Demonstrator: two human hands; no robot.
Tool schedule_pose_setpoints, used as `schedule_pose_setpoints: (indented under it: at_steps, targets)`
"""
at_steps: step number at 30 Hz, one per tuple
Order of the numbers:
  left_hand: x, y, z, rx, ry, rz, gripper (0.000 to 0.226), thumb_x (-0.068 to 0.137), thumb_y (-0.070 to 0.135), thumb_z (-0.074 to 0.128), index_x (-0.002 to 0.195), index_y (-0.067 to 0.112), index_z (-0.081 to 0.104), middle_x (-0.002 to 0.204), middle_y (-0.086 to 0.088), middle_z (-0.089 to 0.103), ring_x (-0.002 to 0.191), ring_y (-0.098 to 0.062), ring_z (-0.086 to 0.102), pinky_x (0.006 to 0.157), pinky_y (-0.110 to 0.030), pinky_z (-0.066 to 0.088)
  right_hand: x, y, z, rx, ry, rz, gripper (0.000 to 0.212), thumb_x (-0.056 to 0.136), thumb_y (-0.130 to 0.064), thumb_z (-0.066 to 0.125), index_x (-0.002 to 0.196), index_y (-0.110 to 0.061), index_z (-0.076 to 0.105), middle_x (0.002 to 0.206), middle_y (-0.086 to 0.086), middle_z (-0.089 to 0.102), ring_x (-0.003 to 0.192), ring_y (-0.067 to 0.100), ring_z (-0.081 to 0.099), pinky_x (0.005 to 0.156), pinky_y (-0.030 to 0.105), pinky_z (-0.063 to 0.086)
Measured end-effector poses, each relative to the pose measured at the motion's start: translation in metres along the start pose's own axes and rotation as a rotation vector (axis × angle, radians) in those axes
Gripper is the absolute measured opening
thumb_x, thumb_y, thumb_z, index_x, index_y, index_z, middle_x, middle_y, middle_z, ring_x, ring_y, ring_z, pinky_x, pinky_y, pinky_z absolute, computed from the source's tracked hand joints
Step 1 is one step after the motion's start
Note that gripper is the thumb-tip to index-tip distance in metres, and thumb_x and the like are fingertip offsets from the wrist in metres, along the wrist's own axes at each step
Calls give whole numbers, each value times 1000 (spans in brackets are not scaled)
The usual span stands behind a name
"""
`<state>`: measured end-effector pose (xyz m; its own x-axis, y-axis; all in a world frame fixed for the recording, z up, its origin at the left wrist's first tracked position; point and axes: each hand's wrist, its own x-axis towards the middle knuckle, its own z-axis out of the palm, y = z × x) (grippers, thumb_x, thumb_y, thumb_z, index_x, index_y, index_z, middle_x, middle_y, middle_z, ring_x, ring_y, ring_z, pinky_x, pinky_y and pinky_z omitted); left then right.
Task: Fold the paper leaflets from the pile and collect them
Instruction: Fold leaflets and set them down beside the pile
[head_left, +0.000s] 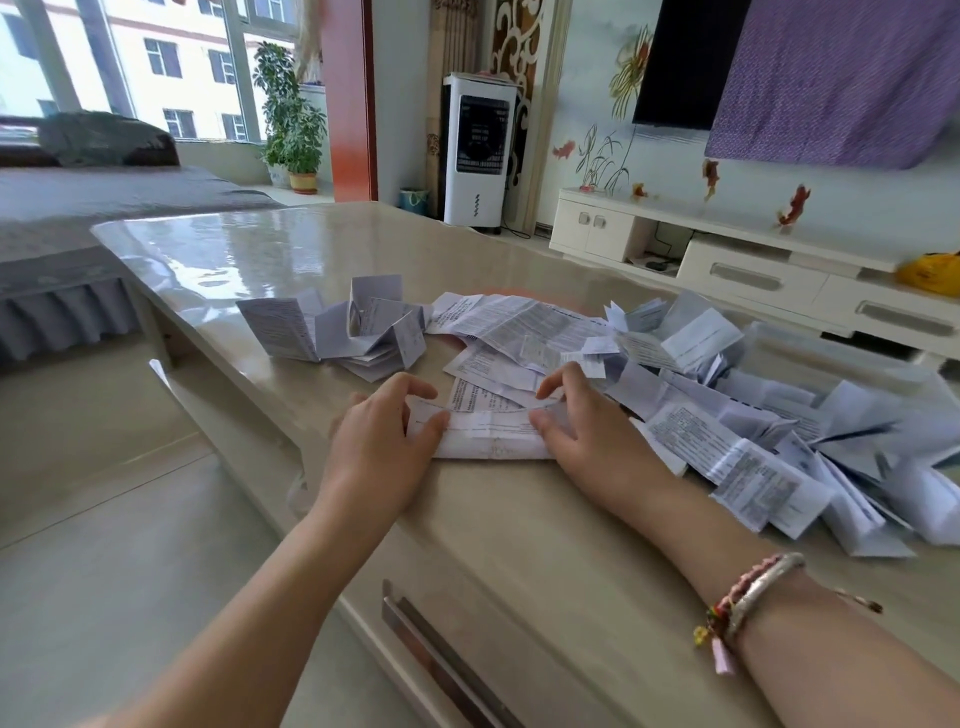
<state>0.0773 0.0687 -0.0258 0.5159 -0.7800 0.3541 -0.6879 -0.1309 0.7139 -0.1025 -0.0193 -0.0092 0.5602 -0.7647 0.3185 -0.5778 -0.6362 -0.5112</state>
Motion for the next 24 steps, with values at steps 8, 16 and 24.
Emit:
schedule_pose_setpoints:
  at_steps: [8,16,24]
  targets:
    - [-12,5,2,313,87,-39,23,93,42,49,112,30,55,111,1,66,119,-23,39,92,-33,17,5,-8,4,-243,-64,-66,20,99,-24,45,116,-16,39,91,-6,40,96,23,51,73,32,30]
    - [-10,10,1,448,60,29,22,93,37,50,114,34,56,119,3,51,117,-22,32,92,-33,16,4,-8,8,-406,0,-121,40,95,-36,51,128,-18,40,131,4,40,119,24,40,92,37,35]
    - [-6,14,-1,311,-69,145,14,91,24,49,98,27,61,80,7,56,94,-22,58,88,-31,37,0,-16,18,-256,-56,-239,53,91,-27,55,140,-25,36,153,-2,25,144,18,15,115,45,20]
